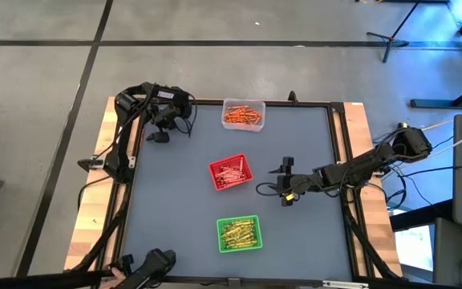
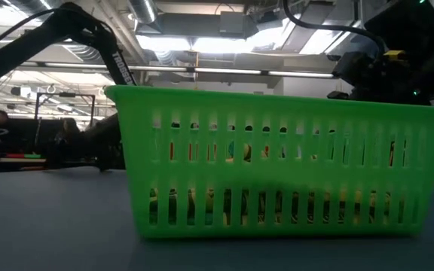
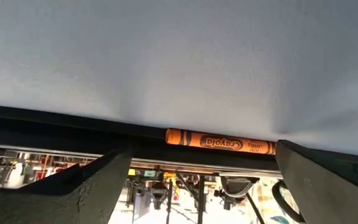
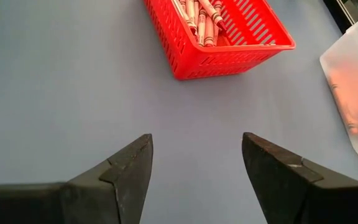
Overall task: Sort crayons
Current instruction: Put the orange crayon into the transparent bin
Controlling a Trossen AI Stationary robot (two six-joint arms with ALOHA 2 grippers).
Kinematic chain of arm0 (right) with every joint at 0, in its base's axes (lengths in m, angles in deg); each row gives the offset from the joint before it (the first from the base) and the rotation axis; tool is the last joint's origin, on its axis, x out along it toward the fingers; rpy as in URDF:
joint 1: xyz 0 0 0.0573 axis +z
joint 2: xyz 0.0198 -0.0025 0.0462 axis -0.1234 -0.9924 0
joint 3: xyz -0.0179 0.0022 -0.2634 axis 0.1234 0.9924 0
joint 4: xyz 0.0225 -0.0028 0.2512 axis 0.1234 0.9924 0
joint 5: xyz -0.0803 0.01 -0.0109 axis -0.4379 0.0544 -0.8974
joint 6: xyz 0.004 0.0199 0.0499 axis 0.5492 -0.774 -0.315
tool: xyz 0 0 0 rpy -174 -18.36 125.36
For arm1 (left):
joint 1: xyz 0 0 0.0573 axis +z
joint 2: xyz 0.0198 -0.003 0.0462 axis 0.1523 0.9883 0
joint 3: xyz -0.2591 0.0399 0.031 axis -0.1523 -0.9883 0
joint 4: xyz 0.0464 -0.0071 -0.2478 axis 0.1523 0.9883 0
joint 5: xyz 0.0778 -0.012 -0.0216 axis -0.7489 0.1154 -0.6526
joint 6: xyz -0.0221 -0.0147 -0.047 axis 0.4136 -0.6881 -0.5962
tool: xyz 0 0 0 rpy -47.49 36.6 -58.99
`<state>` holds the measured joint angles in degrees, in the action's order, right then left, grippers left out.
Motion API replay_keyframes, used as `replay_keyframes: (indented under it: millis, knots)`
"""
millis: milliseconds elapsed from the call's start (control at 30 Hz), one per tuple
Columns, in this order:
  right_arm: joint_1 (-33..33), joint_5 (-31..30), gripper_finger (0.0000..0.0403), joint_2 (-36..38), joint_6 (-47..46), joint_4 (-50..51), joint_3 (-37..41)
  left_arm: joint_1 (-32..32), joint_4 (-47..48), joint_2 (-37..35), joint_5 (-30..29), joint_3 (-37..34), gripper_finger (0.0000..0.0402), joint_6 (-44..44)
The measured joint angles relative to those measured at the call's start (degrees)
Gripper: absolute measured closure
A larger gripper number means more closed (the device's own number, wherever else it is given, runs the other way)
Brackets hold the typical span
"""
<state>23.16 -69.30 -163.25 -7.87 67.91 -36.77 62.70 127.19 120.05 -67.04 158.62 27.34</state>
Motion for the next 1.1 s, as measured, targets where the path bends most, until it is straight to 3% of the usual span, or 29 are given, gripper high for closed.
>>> replay_keyframes:
  millis: [600,800,967,1100]
  knots:
    - [0.02,0.01,0.0157,-0.01,0.08,0.06,0.00,-1.49,-1.24,-0.79,-2.62,-1.95,0.0021,-4.66]
    - [0.02,0.03,0.0157,0.00,1.06,-0.30,-0.02,-1.36,0.44,-2.99,-7.67,-2.05,0.0021,-8.38]
    - [0.02,0.01,0.0157,0.00,1.55,-1.85,-0.02,-1.22,-0.71,-3.02,-17.10,-2.08,0.0021,-8.77]
    - [0.02,0.03,0.0157,0.00,1.83,-2.12,-0.02,-0.11,-3.62,-3.04,-18.77,-2.08,0.0021,-5.73]
